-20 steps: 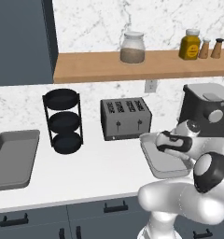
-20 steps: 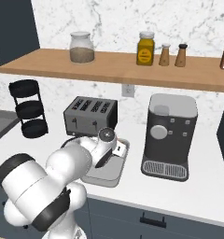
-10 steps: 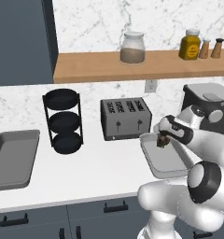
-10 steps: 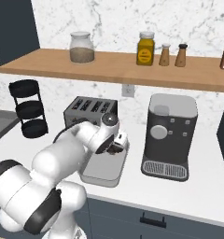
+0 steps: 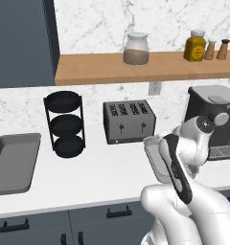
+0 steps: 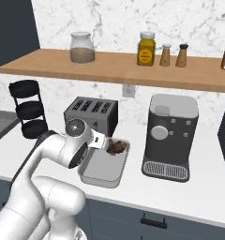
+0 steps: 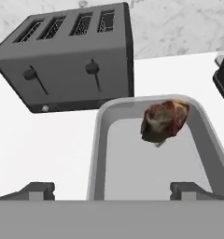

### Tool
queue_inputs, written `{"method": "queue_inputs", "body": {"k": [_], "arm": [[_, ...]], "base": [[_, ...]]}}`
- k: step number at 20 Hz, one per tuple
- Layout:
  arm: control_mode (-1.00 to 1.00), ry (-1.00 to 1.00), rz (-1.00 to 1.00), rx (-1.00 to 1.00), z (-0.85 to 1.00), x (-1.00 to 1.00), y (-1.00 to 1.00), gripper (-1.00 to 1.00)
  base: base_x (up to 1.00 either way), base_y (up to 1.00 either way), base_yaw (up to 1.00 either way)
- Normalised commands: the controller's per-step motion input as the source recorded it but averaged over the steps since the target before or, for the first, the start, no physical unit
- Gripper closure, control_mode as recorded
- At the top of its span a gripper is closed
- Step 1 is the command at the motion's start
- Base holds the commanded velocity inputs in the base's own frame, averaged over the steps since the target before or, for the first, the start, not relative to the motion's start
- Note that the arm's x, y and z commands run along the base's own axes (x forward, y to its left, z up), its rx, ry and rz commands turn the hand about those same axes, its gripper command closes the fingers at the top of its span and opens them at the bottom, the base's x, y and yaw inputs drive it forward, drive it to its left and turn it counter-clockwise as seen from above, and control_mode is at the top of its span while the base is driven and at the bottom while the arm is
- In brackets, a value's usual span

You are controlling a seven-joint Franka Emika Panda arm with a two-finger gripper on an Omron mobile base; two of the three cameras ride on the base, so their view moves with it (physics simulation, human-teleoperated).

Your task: Place one cucumber and one steak in each tupperware on the nearby counter, to pack two identical lunches.

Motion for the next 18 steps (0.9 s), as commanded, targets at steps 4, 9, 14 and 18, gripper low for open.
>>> {"method": "queue_inputs", "body": {"k": [4,9,14,18], "arm": [[-1.0,-0.24,0.0,-0.04,0.07,-1.0,0.07,-1.0],[-1.0,-0.09,0.0,0.0,0.32,-1.0,0.05,-1.0],[1.0,0.0,0.0,0.0,0.0,0.0,0.0,-1.0],[1.0,0.0,0.0,0.0,0.0,0.0,0.0,-1.0]], "base": [[0.0,0.0,0.0],[0.0,0.0,0.0],[-1.0,0.01,-0.02],[-1.0,0.05,-0.14]]}}
